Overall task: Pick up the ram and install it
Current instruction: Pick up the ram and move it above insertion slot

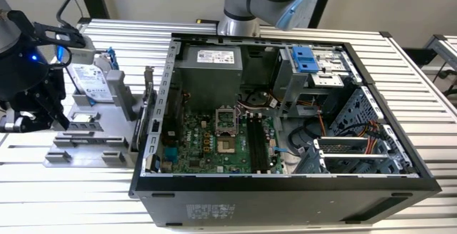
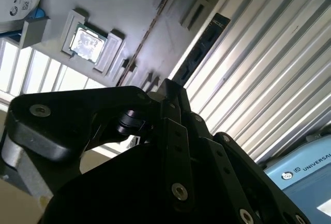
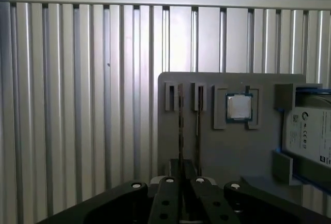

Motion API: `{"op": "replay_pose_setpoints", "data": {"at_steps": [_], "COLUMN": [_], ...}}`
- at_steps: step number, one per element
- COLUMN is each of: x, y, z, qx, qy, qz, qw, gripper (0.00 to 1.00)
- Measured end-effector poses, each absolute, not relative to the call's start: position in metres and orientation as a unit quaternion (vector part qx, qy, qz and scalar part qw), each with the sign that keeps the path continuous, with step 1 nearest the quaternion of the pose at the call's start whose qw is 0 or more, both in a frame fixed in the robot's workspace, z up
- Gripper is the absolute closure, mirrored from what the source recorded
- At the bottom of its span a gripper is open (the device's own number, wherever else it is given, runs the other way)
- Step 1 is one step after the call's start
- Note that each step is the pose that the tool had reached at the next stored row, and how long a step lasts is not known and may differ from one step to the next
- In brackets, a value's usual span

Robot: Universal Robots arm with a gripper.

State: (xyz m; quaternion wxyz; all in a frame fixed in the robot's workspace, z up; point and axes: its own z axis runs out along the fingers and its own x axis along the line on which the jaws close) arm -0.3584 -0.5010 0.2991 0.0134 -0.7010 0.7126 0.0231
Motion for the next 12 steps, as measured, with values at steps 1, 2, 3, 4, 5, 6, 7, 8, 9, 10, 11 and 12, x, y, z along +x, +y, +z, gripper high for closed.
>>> {"op": "replay_pose_setpoints", "data": {"at_steps": [1,2,3,4,5,6,7,8,9,10,11,12], "x": [-0.358,-0.358,-0.358,-0.358,-0.358,-0.358,-0.358,-0.358,-0.358,-0.358,-0.358,-0.358], "y": [-0.501,-0.501,-0.501,-0.501,-0.501,-0.501,-0.501,-0.501,-0.501,-0.501,-0.501,-0.501], "z": [0.3,0.301,0.302,0.303,0.304,0.306,0.308,0.31,0.312,0.314,0.316,0.317], "qx": [-0.699,-0.698,-0.696,-0.694,-0.692,-0.692,-0.692,-0.691,-0.691,-0.691,-0.691,-0.691], "qy": [0.714,0.716,0.718,0.72,0.721,0.722,0.722,0.722,0.722,0.722,0.722,0.722], "qz": [0.023,0.023,0.023,0.023,0.023,0.023,0.023,0.023,0.023,0.023,0.023,0.023], "qw": [0.013,0.014,0.014,0.014,0.014,0.014,0.014,0.014,0.014,0.014,0.014,0.014], "gripper": [1.0,1.0,1.0,1.0,1.0,1.0,1.0,1.0,1.0,1.0,1.0,1.0]}}
